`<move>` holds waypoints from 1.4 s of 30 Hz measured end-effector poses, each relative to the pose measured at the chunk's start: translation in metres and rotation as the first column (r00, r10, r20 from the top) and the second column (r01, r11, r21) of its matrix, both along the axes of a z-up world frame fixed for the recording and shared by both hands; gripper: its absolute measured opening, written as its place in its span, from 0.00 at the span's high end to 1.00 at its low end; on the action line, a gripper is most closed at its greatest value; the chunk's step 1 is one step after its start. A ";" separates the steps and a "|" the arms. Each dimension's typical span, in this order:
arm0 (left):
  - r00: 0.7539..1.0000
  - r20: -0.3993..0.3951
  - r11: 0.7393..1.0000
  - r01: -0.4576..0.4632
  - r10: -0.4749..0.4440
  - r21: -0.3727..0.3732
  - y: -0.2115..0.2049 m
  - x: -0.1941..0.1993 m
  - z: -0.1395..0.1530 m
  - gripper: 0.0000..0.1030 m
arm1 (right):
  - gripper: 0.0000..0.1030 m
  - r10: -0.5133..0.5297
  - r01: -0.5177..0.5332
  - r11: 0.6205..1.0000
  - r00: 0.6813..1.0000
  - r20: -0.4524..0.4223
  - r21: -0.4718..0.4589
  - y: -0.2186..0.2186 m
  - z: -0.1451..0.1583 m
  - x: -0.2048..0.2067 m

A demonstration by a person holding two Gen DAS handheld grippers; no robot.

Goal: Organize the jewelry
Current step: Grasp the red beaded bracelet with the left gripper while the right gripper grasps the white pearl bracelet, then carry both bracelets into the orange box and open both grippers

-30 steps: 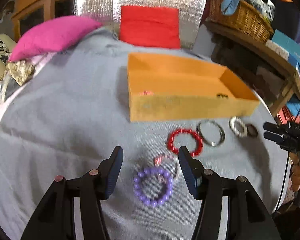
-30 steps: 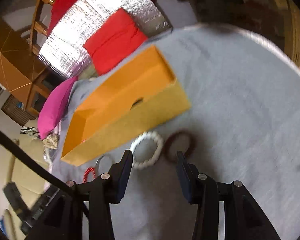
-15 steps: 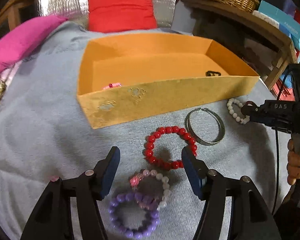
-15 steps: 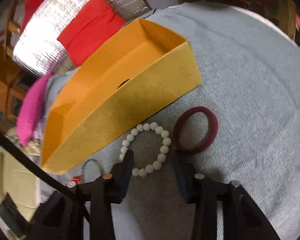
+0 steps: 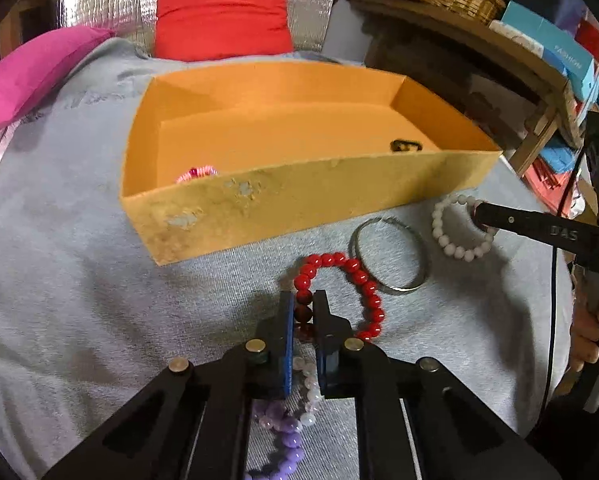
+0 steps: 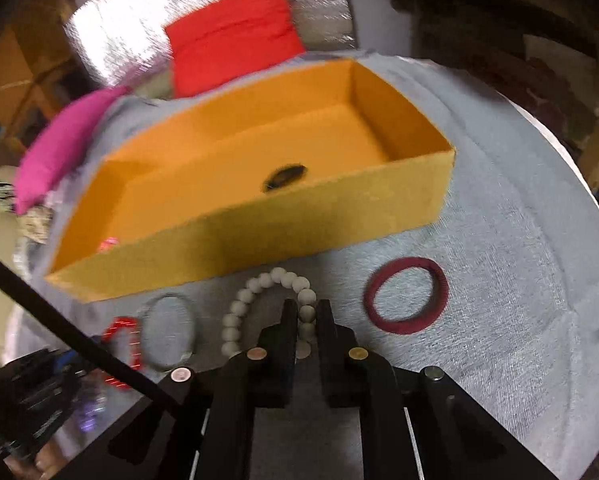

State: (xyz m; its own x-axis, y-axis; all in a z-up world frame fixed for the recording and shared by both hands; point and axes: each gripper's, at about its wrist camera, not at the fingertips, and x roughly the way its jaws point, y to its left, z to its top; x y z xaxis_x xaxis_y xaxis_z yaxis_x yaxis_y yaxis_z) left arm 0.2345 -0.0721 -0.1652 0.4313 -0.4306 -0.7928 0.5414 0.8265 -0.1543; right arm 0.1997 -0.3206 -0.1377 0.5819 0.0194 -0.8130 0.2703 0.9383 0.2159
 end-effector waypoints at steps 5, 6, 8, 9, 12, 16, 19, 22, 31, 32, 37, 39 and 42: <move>0.999 0.039 0.997 0.008 -0.005 -0.071 0.018 -0.012 0.022 0.91 | 0.90 0.059 -0.072 0.992 0.991 0.120 0.104 -0.004 0.027 -0.024; 0.999 0.049 0.997 0.007 -0.003 -0.082 0.020 -0.012 0.027 0.91 | 0.90 0.063 -0.080 0.990 0.988 0.138 0.118 -0.004 0.030 -0.025; 0.998 0.061 0.994 0.000 0.007 -0.111 0.023 -0.011 0.034 0.91 | 0.90 0.071 -0.099 0.984 0.980 0.187 0.147 -0.005 0.038 -0.029; 0.998 0.061 0.992 -0.003 0.011 -0.127 0.025 -0.010 0.037 0.91 | 0.90 0.072 -0.106 0.982 0.976 0.204 0.157 -0.007 0.039 -0.031; 0.998 0.067 0.988 -0.008 0.018 -0.156 0.031 -0.012 0.046 0.91 | 0.90 0.074 -0.123 0.977 0.962 0.263 0.176 -0.006 0.049 -0.033; 0.994 0.105 0.981 0.026 -0.006 -0.190 0.032 -0.019 0.065 0.91 | 0.90 0.079 -0.147 0.973 0.938 0.338 0.179 0.005 0.058 -0.026; 0.990 0.138 0.975 0.047 -0.016 -0.219 0.026 -0.022 0.083 0.91 | 0.90 0.076 -0.152 0.974 0.916 0.394 0.166 0.009 0.069 -0.030; 0.985 0.170 0.966 0.056 -0.013 -0.254 0.021 -0.018 0.105 0.91 | 0.90 0.045 -0.129 0.978 0.899 0.435 0.167 0.006 0.077 -0.027; 0.973 0.230 0.970 0.020 0.037 -0.243 -0.009 0.028 0.127 0.91 | 0.90 0.011 -0.104 0.977 0.896 0.444 0.185 0.014 0.068 0.022; 0.977 0.209 0.970 0.014 0.038 -0.243 -0.012 0.034 0.120 0.91 | 0.90 0.010 -0.103 0.977 0.898 0.439 0.188 0.017 0.065 0.027; 0.991 0.119 0.973 -0.033 0.062 -0.226 -0.018 0.062 0.086 0.91 | 0.90 -0.002 -0.091 0.974 0.913 0.409 0.208 0.019 0.048 0.049; 0.993 0.098 0.972 -0.042 0.066 -0.230 -0.019 0.067 0.077 0.91 | 0.90 -0.007 -0.082 0.973 0.924 0.383 0.216 0.019 0.040 0.059; 0.994 0.087 0.971 -0.045 0.066 -0.233 -0.025 0.073 0.072 0.91 | 0.90 -0.005 -0.077 0.972 0.937 0.350 0.220 0.019 0.030 0.071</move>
